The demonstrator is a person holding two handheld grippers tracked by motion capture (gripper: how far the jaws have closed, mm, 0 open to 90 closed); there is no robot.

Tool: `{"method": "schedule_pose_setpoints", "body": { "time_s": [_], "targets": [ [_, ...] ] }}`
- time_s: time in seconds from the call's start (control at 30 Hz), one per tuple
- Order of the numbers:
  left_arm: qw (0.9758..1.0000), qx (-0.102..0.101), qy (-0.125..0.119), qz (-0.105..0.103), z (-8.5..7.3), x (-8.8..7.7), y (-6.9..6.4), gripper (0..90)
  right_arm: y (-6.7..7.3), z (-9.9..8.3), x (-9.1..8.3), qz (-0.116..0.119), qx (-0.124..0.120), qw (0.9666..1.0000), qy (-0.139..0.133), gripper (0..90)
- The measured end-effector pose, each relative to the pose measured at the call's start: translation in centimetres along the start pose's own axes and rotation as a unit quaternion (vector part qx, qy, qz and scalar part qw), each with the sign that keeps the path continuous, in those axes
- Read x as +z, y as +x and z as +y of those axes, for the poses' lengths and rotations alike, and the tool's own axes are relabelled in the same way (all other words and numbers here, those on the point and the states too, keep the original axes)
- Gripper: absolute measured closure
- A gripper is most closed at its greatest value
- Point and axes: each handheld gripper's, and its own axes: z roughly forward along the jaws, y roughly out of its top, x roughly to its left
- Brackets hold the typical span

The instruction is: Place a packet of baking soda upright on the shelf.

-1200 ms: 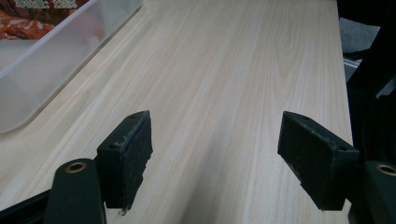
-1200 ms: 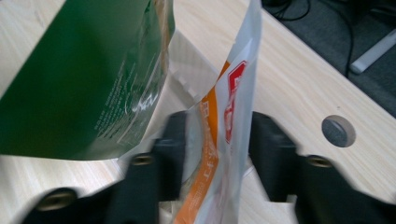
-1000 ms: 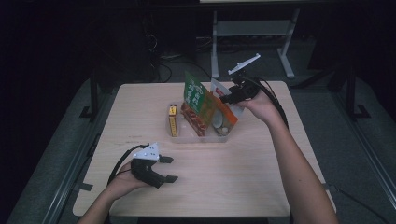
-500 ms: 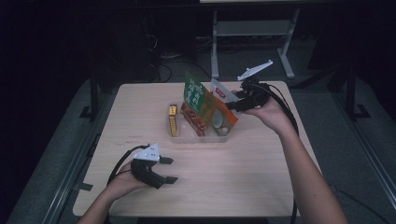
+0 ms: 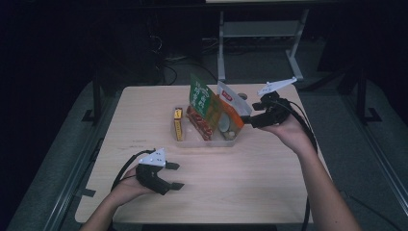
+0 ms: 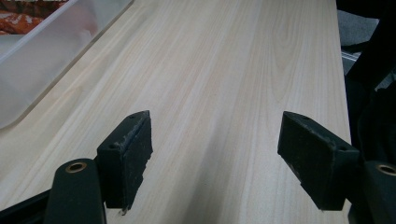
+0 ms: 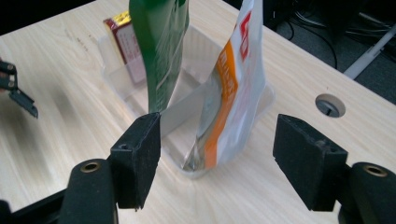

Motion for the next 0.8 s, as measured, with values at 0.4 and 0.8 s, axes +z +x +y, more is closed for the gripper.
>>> {"method": "schedule_pose_setpoints", "body": {
  "time_s": [0.4,0.8],
  "targets": [
    [0.9999,-0.004,-0.006,0.015,0.1,-0.2,0.1,24.0,1.3,-4.1,0.0,0.005,-0.002,0.9998,-0.021,29.5],
    [0.9997,-0.005,0.001,0.022,0.1,-0.2,0.1,20.8,2.5,-7.7,0.1,0.016,0.000,0.9993,-0.033,25.6]
  ]
}}
